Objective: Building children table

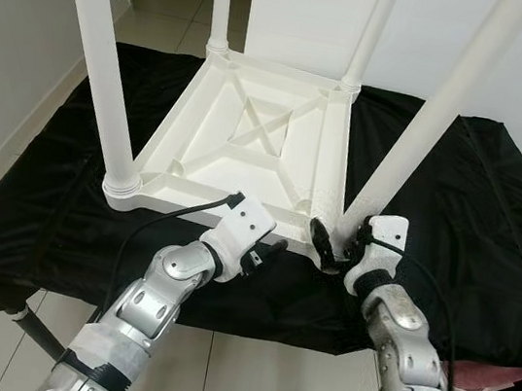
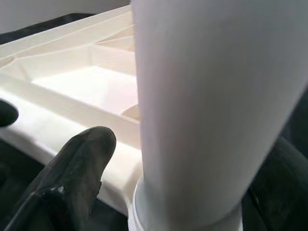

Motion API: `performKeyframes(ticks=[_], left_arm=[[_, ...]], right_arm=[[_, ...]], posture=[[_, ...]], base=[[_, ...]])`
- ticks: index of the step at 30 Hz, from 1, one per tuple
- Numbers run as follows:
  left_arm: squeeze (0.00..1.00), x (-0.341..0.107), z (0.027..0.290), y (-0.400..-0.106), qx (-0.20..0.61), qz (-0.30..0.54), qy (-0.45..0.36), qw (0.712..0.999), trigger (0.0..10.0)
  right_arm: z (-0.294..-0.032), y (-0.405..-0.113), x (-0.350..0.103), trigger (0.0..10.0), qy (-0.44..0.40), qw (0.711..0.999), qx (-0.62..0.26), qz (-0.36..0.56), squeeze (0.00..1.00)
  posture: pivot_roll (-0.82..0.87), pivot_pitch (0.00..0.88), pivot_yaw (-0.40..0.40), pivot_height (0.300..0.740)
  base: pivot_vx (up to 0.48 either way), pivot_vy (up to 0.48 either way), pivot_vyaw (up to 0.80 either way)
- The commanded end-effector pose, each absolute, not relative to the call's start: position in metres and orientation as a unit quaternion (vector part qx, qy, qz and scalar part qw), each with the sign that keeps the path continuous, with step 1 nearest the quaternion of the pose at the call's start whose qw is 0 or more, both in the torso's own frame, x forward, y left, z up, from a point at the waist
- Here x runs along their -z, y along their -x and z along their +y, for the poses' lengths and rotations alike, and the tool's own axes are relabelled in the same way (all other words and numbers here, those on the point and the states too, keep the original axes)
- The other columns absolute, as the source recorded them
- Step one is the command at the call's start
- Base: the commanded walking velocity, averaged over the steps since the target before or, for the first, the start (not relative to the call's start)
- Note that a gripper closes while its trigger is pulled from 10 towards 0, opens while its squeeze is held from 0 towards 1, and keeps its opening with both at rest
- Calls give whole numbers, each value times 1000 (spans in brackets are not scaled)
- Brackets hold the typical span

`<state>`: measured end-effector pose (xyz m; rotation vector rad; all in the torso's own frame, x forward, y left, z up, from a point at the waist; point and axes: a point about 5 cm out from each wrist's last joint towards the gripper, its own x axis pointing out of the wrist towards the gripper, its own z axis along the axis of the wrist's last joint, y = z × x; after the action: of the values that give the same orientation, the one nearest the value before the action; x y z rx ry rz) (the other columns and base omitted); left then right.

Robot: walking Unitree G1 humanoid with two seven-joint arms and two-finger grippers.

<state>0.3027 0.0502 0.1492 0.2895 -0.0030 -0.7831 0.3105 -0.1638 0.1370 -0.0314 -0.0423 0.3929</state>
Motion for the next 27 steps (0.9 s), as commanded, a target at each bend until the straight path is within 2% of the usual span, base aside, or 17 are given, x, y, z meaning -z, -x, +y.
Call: performKeyframes(ticks=[1, 10, 15, 16, 17, 18, 19, 20, 22, 27], left_arm=[[0, -148, 53, -302, 357, -7, -139, 924, 10000], [0, -143, 51, -272, 463, -7, -139, 875, 10000], [0, -142, 51, -270, 469, -1, -138, 872, 10000], [0, -142, 51, -271, 469, -1, -139, 872, 10000], [0, -143, 50, -271, 467, 1, -137, 873, 10000], [0, -144, 49, -272, 466, 1, -134, 875, 10000], [0, -144, 49, -272, 466, 1, -134, 875, 10000], [0, -144, 49, -272, 463, -1, -134, 876, 10000], [0, -144, 47, -271, 459, -4, -137, 878, 10000], [0, -143, 47, -276, 444, -2, -145, 884, 10000]], right_arm=[[-162, -312, -138, 10000, 13, 976, -215, -27, 0], [-177, -321, -137, 10000, 54, 956, -289, -15, 0], [-182, -324, -138, 10000, 73, 948, -309, -15, 0], [-184, -325, -138, 9490, 80, 946, -315, -14, 0], [-186, -327, -138, 6706, 85, 944, -320, -12, 0], [-188, -328, -137, 4431, 91, 943, -321, -11, 0], [-188, -328, -137, 4431, 91, 943, -321, -11, 0], [-191, -330, -137, 941, 98, 942, -321, -8, 0], [-194, -331, -136, 0, 104, 941, -322, -4, 0], [-199, -331, -130, 0, 104, 943, -317, 3, 0]], posture=[[-21, 47, -65, 740], [-5, 44, -42, 740], [-6, 48, -34, 740], [-3, 46, -32, 740], [-3, 46, -32, 740], [-2, 41, -28, 740], [-2, 41, -28, 740], [-2, 39, -27, 740], [-3, 28, -25, 740], [4, 21, -23, 740]], base=[[0, 0, 0], [0, 0, 0], [0, 0, 0], [0, 0, 0], [0, 0, 0], [0, 0, 0], [0, 0, 0], [0, 0, 0], [0, 0, 0], [0, 0, 0]])
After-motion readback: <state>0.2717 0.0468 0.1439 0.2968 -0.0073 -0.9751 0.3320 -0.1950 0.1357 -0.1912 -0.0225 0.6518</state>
